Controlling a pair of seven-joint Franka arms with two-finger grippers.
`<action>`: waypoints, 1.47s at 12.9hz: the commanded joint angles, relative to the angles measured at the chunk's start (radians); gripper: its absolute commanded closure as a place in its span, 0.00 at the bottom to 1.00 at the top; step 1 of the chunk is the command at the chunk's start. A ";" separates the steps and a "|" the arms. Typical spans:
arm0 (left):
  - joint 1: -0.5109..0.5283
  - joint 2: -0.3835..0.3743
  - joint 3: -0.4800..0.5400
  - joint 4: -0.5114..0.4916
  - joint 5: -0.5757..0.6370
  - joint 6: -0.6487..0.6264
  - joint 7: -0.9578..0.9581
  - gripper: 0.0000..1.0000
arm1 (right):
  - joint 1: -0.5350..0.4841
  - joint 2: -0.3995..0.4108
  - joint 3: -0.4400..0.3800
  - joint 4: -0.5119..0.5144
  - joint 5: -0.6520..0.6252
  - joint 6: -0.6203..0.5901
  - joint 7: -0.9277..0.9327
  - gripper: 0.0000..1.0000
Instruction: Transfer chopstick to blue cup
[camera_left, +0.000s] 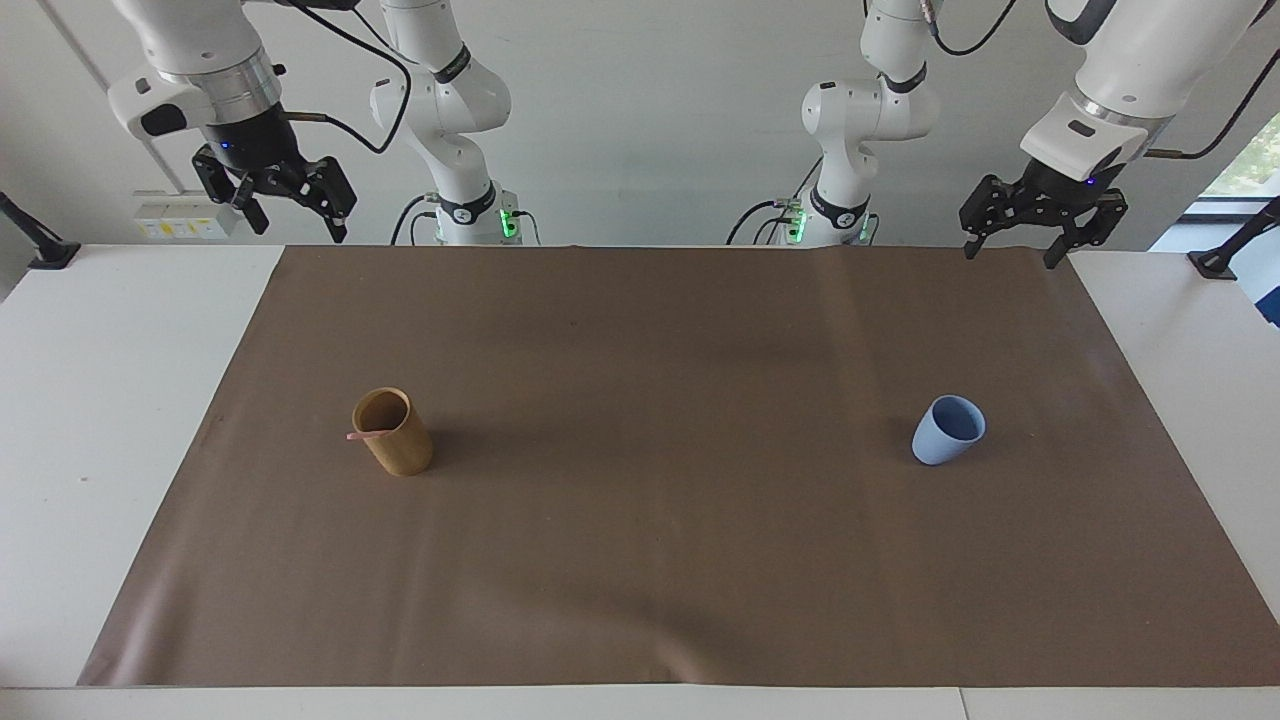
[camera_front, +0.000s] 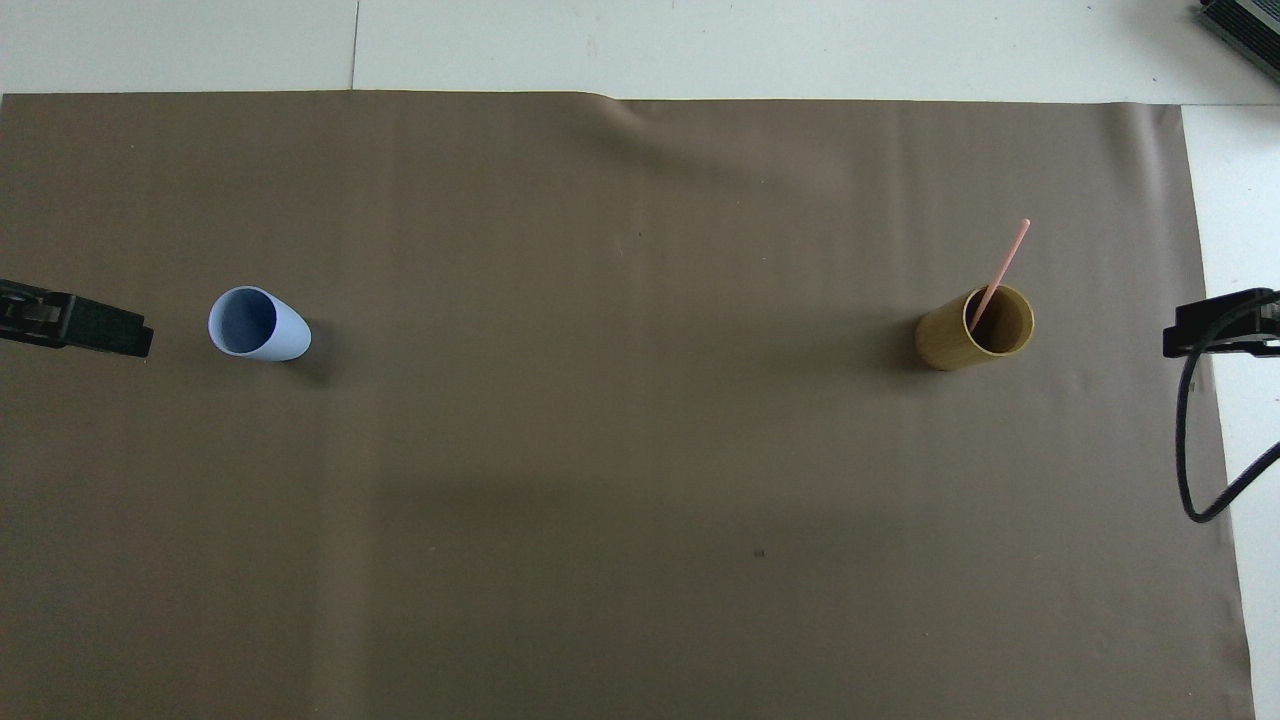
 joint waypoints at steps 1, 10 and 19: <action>0.026 -0.018 -0.003 -0.024 -0.008 0.019 0.006 0.00 | -0.011 -0.008 0.011 -0.015 -0.005 0.003 -0.006 0.00; 0.054 -0.015 -0.003 -0.029 -0.010 0.063 0.007 0.00 | -0.007 -0.017 0.011 -0.054 -0.006 0.084 -0.009 0.00; 0.132 0.075 -0.002 -0.293 -0.050 0.439 0.064 0.00 | 0.004 0.090 0.012 -0.248 -0.007 0.547 -0.102 0.00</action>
